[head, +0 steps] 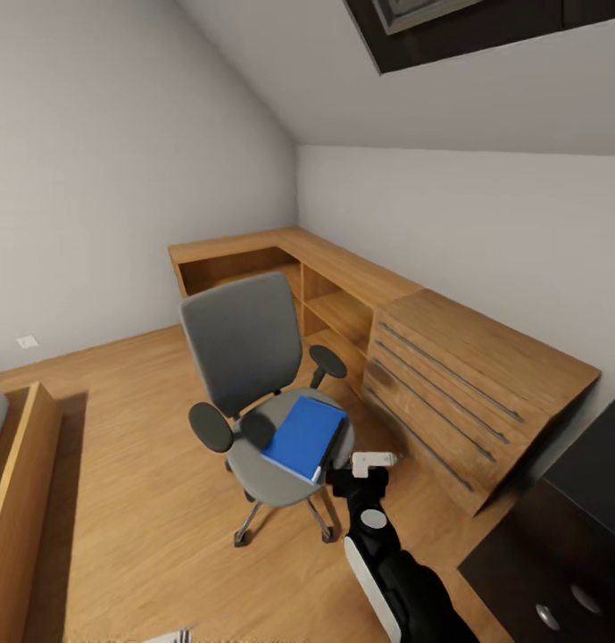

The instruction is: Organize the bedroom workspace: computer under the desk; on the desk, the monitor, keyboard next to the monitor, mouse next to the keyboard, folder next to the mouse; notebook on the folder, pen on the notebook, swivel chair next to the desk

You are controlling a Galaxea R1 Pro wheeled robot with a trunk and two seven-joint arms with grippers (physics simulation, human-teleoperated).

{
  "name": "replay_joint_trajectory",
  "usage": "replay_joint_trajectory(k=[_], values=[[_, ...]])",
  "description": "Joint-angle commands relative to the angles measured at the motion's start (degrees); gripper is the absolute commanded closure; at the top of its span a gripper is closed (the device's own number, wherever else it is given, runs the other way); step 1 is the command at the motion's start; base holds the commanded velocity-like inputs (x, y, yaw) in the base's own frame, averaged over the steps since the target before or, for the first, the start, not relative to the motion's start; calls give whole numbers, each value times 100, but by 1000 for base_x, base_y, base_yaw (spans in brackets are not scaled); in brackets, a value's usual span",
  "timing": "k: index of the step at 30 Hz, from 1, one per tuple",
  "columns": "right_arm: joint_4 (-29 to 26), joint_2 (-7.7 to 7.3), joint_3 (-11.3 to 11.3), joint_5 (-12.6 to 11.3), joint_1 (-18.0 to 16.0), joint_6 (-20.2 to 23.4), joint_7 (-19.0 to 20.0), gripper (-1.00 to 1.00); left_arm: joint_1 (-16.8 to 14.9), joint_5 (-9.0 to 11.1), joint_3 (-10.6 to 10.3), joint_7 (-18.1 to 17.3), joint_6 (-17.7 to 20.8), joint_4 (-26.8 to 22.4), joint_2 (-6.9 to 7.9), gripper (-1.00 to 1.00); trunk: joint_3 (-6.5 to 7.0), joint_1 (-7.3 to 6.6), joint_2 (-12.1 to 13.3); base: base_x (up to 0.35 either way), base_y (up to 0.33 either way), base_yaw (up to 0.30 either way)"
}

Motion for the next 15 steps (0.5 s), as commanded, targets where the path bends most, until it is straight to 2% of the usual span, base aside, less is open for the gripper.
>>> replay_joint_trajectory(k=[1, 2, 5, 8, 15], values=[[59, 27, 35, 44, -5, -26, -66, -100, -1, 61, 17, 21, 33, -12, 2, -100, -10, 0, -4, -1, 0, 260], [244, 109, 73, 264, -5, -161, -113, -100, 0, 62, 114, 22, 33, -12, 3, -100, -15, 0, -4, 0, 0, 257], [546, 185, 97, 455, -8, -379, -142, -100, 0, 63, 239, 23, 38, -12, 3, -100, -29, 0, -4, 0, 0, 254], [1008, 185, 107, 547, -18, -748, -154, -100, 3, 68, 304, 23, 45, 20, 0, -100, -44, 0, -4, 0, 0, 249], [1763, 185, 113, 600, -55, -1386, -161, -100, 4, 71, 339, 24, 44, 305, -2, -100, -81, 0, -4, 0, 0, 242]])
